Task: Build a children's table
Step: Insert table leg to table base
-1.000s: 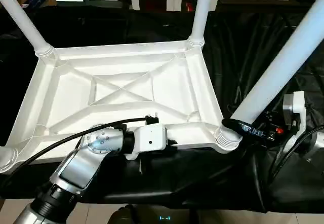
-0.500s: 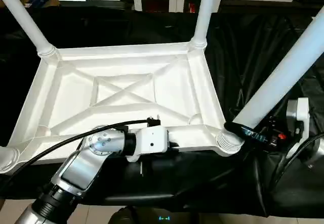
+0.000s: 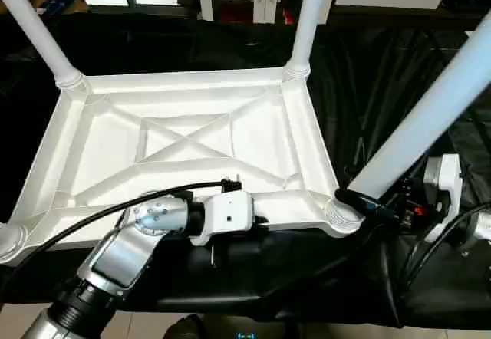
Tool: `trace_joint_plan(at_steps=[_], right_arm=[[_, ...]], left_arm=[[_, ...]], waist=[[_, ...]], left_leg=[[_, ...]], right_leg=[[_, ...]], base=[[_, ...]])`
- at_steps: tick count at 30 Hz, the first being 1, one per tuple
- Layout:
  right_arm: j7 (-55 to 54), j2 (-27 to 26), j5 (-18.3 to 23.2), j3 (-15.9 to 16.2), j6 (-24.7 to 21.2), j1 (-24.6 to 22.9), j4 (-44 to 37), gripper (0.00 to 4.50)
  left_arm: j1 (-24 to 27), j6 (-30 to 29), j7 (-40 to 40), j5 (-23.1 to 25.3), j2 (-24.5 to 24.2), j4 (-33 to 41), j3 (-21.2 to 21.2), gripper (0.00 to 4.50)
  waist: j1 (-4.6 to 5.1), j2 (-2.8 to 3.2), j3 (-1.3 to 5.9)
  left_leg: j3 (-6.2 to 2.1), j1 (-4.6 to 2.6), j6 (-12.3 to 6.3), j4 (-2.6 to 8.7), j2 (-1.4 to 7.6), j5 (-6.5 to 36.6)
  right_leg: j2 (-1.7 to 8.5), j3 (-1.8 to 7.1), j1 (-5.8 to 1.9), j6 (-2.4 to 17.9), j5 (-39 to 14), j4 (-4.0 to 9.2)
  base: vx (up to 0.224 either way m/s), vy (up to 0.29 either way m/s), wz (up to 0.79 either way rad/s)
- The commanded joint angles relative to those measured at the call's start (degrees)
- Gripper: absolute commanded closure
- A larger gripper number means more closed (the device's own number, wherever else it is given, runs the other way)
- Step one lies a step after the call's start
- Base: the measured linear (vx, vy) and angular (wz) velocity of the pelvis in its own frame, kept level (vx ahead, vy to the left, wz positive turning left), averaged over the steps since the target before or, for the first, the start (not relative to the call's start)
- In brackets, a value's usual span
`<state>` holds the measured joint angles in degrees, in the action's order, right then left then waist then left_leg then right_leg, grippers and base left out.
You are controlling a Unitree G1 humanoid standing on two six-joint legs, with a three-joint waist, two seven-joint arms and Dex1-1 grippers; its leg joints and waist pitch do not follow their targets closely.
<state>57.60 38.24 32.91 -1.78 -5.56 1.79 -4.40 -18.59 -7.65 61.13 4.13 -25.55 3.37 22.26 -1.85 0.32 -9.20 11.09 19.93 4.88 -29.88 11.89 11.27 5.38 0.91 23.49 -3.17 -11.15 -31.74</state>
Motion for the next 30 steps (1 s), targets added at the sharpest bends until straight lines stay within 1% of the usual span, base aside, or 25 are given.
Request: trace_joint_plan(at_steps=[1, 2, 4, 6, 8, 10, 11, 12, 15, 16, 20, 21, 22, 24, 25, 26, 27, 29, 30], right_arm=[[0.3, -0.6, -12.72, 12.55, -3.9, -6.86, 7.2, 2.66], [-0.26, -0.8, -13.48, 12.72, -3.12, -6.67, 7.19, 2.66], [-0.69, -0.97, -14.03, 12.88, -2.57, -6.49, 7.18, 2.66], [-1.86, -1.78, -14.73, 13.86, -2.51, -5.89, 6.97, 2.66], [-2.0, -1.83, -15.7, 14.78, -2.29, -5.42, 7.08, 2.66], [-1.29, -1.22, -18.43, 16.88, -1.11, -4.39, 7.2, 2.66], [-1.29, -1.22, -18.43, 16.88, -1.11, -4.39, 7.2, 2.66], [-0.93, -0.83, -20.45, 18.05, 0.1, -3.79, 7.13, 2.66], [-1.16, -1.47, -21.34, 18.91, 0.46, -3.33, 6.76, 2.66], [-1.78, -2.3, -21.27, 19.35, 0.38, -3.14, 5.86, 2.66], [-2.49, -2.91, -21.35, 19.28, 1.37, -3.17, 6.14, 2.66], [-2.52, -2.98, -21.53, 19.31, 1.7, -3.2, 6.46, 2.66], [-2.56, -3.0, -21.8, 19.33, 2.12, -3.2, 6.78, 2.65], [-2.54, -3.0, -21.94, 19.4, 2.58, -3.15, 7.18, 2.65], [-2.52, -3.04, -21.97, 19.41, 2.85, -3.11, 7.4, 2.65], [-2.42, -3.12, -22.22, 19.38, 3.67, -3.02, 7.79, 2.65], [-2.34, -3.18, -22.29, 19.35, 4.02, -2.99, 8.01, 2.65], [-2.43, -3.82, -21.82, 18.56, 4.97, -2.95, 9.35, 2.65], [-2.71, -4.37, -21.28, 17.79, 5.33, -2.87, 10.4, 2.65]], left_arm=[[0.85, 0.09, -1.32, -1.08, 1.1, -1.99, 0.45, 4.5], [0.84, 0.12, -1.28, -1.1, 1.06, -2.02, 0.47, 4.5], [0.82, 0.14, -1.25, -1.12, 1.04, -2.05, 0.5, 4.5], [0.74, 0.2, -1.15, -1.11, 0.98, -2.18, 0.61, 4.5], [0.67, 0.23, -1.06, -1.03, 0.92, -2.28, 0.71, 4.5], [0.61, 0.15, -0.99, -0.85, 0.86, -2.28, 0.97, 4.5], [0.61, 0.15, -0.99, -0.85, 0.86, -2.28, 0.97, 4.5], [0.59, 0.12, -1.0, -0.76, 0.83, -2.23, 1.13, 4.5], [0.58, 0.19, -1.12, -0.66, 0.86, -2.34, 1.3, 4.5], [0.6, 0.2, -1.17, -0.64, 0.83, -2.32, 1.39, 4.5], [0.77, 0.44, -1.19, -0.48, 0.62, -2.38, 1.42, 4.5], [0.91, 0.56, -1.16, -0.45, 0.49, -2.39, 1.39, 4.5], [1.01, 0.63, -1.08, -0.42, 0.38, -2.36, 1.38, 4.5], [1.08, 0.7, -0.99, -0.39, 0.29, -2.37, 1.39, 4.5], [1.1, 0.74, -0.94, -0.38, 0.25, -2.39, 1.4, 4.5], [1.07, 0.78, -0.84, -0.33, 0.23, -2.43, 1.49, 4.5], [1.05, 0.8, -0.79, -0.3, 0.24, -2.46, 1.55, 4.5], [0.84, 0.72, -0.59, -0.21, 0.33, -2.49, 1.77, 4.5], [0.77, 0.74, -0.46, -0.09, 0.36, -2.54, 1.85, 4.5]], waist=[[0.32, -0.33, -0.14], [0.3, -0.21, -0.11], [0.35, -0.31, -0.11], [0.41, -0.37, -0.09], [0.39, -0.31, -0.11], [0.42, -0.19, -0.07], [0.45, -0.2, -0.06], [0.53, -0.18, -0.03], [0.63, -0.27, 0.1], [0.74, -0.4, 0.1], [0.97, -0.29, 0.19], [1.07, -0.13, 0.32], [1.19, -0.17, 0.35], [1.36, -0.16, 0.32], [1.5, -0.02, 0.33], [1.57, -0.06, 0.34], [1.63, 0.08, 0.43], [1.64, 0.04, 0.45], [1.64, 0.19, 0.59]], left_leg=[[-0.43, 0.25, -0.53, 4.22, 0.92, 22.19], [-0.47, 0.29, -0.4, 4.28, 0.92, 22.43], [-0.51, 0.36, -0.31, 4.33, 0.89, 22.56], [-0.53, 0.43, -0.23, 4.37, 0.8, 23.01], [-0.6, 0.37, -0.11, 4.43, 0.84, 23.3], [-0.74, 0.33, 0.14, 4.52, 0.83, 24.28], [-0.78, 0.33, 0.22, 4.53, 0.83, 24.4], [-0.92, 0.46, 0.32, 4.62, 0.85, 24.55], [-1.11, 0.52, 0.45, 4.67, 0.77, 25.32], [-1.22, 0.7, 0.34, 4.68, 0.71, 25.28], [-1.43, 0.66, 0.42, 4.82, 0.75, 25.28], [-1.5, 0.67, 0.5, 4.89, 0.76, 25.2], [-1.49, 0.74, 0.54, 4.94, 0.76, 24.98], [-1.44, 0.73, 0.53, 4.95, 0.77, 25.29], [-1.43, 0.64, 0.6, 4.95, 0.8, 25.76], [-1.44, 0.67, 0.59, 4.93, 0.79, 25.89], [-1.41, 0.63, 0.59, 4.91, 0.78, 25.9], [-1.39, 0.63, 0.54, 4.9, 0.79, 26.1], [-1.41, 0.62, 0.58, 4.9, 0.8, 26.11]], right_leg=[[0.88, 0.57, 0.25, 7.27, -24.19, 4.96], [0.9, 0.57, 0.25, 7.21, -24.34, 4.94], [0.86, 0.54, 0.24, 7.02, -24.45, 4.97], [0.84, 0.56, 0.31, 6.48, -25.65, 5.09], [0.91, 0.63, 0.44, 5.95, -27.02, 5.24], [0.92, 0.63, 0.59, 5.37, -28.72, 5.41], [0.91, 0.62, 0.63, 5.27, -28.87, 5.44], [0.9, 0.59, 0.59, 5.17, -28.84, 5.4], [0.87, 0.5, 0.59, 4.97, -29.57, 5.43], [0.89, 0.54, 0.58, 4.62, -30.21, 5.48], [0.98, 0.44, 0.61, 4.71, -31.53, 5.68], [0.99, 0.37, 0.49, 4.9, -31.11, 5.66], [0.94, 0.28, 0.4, 5.09, -30.31, 5.67], [0.85, 0.29, 0.46, 5.41, -29.56, 5.67], [0.86, 0.27, 0.55, 5.65, -29.51, 5.7], [0.85, 0.26, 0.53, 5.73, -29.5, 5.68], [0.85, 0.25, 0.5, 5.96, -29.19, 5.69], [0.85, 0.28, 0.51, 6.11, -29.09, 5.65], [0.87, 0.26, 0.44, 6.3, -28.85, 5.61]], base=[[0.0, 0.0, 0.0], [0.0, 0.0, 0.0], [0.0, 0.0, 0.0], [0.0, 0.0, 0.0], [0.0, 0.0, 0.0], [0.0, 0.0, 0.0], [0.0, 0.0, 0.0], [0.0, 0.0, 0.0], [0.0, 0.0, 0.0], [0.0, 0.0, 0.0], [0.0, 0.0, 0.0], [0.0, 0.0, 0.0], [0.0, 0.0, 0.0], [0.0, 0.0, 0.0], [0.0, 0.0, 0.0], [0.0, 0.0, 0.0], [0.0, 0.0, 0.0], [0.0, 0.0, 0.0], [0.0, 0.0, 0.0]])
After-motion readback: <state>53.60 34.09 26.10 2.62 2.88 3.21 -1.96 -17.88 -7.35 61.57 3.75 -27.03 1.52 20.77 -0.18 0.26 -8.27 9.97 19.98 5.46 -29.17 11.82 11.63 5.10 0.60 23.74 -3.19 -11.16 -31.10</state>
